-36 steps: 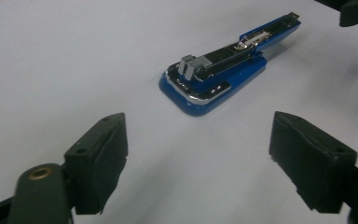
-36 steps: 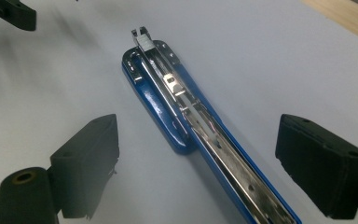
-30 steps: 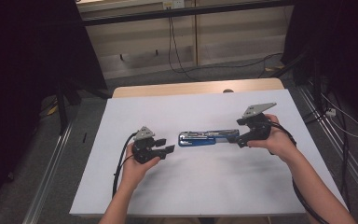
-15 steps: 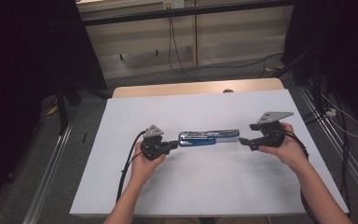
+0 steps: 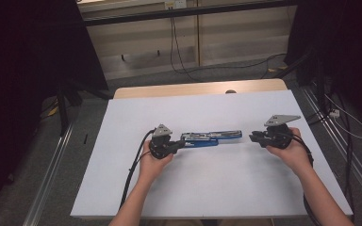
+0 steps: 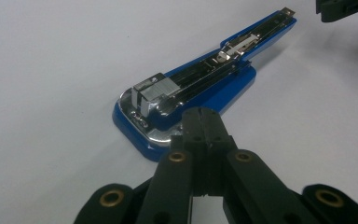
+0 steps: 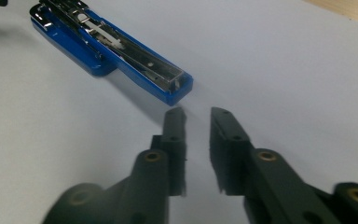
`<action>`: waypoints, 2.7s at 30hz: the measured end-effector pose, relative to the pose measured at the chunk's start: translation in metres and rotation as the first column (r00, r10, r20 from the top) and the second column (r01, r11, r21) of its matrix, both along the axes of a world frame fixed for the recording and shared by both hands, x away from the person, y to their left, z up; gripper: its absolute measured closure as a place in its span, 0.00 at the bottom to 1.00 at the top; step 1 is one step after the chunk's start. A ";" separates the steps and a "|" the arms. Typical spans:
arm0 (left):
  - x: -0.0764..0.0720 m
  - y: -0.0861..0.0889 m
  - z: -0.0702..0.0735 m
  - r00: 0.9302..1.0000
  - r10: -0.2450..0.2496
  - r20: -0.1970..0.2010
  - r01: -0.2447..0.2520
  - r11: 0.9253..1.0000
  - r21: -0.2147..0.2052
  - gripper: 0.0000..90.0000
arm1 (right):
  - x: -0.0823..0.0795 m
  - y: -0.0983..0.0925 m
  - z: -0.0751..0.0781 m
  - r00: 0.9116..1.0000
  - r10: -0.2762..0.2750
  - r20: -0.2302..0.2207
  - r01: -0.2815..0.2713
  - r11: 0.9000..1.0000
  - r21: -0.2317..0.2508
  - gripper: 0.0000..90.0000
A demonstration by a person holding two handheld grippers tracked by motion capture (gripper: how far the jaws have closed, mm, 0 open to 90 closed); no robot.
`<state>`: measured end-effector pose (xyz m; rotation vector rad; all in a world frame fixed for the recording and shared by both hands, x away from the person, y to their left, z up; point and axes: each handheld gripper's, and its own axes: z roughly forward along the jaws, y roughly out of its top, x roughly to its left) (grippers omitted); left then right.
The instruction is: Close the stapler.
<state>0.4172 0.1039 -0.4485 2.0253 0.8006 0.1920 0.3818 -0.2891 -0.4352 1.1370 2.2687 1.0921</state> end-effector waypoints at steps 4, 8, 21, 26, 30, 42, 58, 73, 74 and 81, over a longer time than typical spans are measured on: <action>0.003 -0.001 -0.002 1.000 -0.002 0.008 0.002 1.000 0.008 1.00 | 0.004 0.003 -0.005 1.000 0.008 -0.014 -0.009 1.000 -0.016 0.99; 0.004 -0.003 -0.005 1.000 0.000 0.008 0.000 1.000 0.017 1.00 | 0.008 0.007 -0.009 1.000 0.002 -0.024 -0.002 1.000 -0.010 1.00; 0.010 -0.008 -0.009 0.999 0.000 0.052 -0.003 0.998 0.056 1.00 | 0.015 0.014 -0.014 0.999 0.008 -0.038 -0.009 1.000 -0.007 1.00; 0.010 -0.013 -0.011 0.999 -0.005 0.053 0.002 0.999 0.048 1.00 | 0.016 0.016 -0.015 0.999 0.016 -0.039 -0.016 1.000 -0.003 1.00; 0.010 -0.013 -0.011 0.997 -0.006 0.081 0.001 0.998 0.068 1.00 | 0.016 0.016 -0.015 0.999 0.019 -0.047 -0.019 1.000 -0.004 1.00; 0.012 -0.008 -0.012 0.998 0.003 0.069 -0.006 0.999 0.050 1.00 | 0.017 0.018 -0.017 0.998 0.027 -0.048 -0.027 1.000 -0.011 1.00; 0.013 -0.006 -0.013 0.997 -0.002 0.075 -0.002 0.999 0.049 1.00 | 0.020 0.027 -0.023 0.997 0.041 -0.069 -0.042 0.999 -0.026 1.00; 0.013 -0.004 -0.013 0.998 0.005 0.059 -0.007 0.999 0.032 1.00 | 0.021 0.037 -0.016 0.997 0.069 -0.024 -0.068 0.997 0.021 1.00; 0.013 -0.004 -0.013 0.998 0.005 0.060 -0.007 1.000 0.031 1.00 | 0.021 0.038 -0.016 0.997 0.070 -0.021 -0.069 0.997 0.031 1.00; 0.012 -0.005 -0.013 0.998 0.003 0.057 -0.004 1.000 0.027 1.00 | 0.020 0.040 -0.015 0.996 0.091 -0.017 -0.090 0.994 0.058 1.00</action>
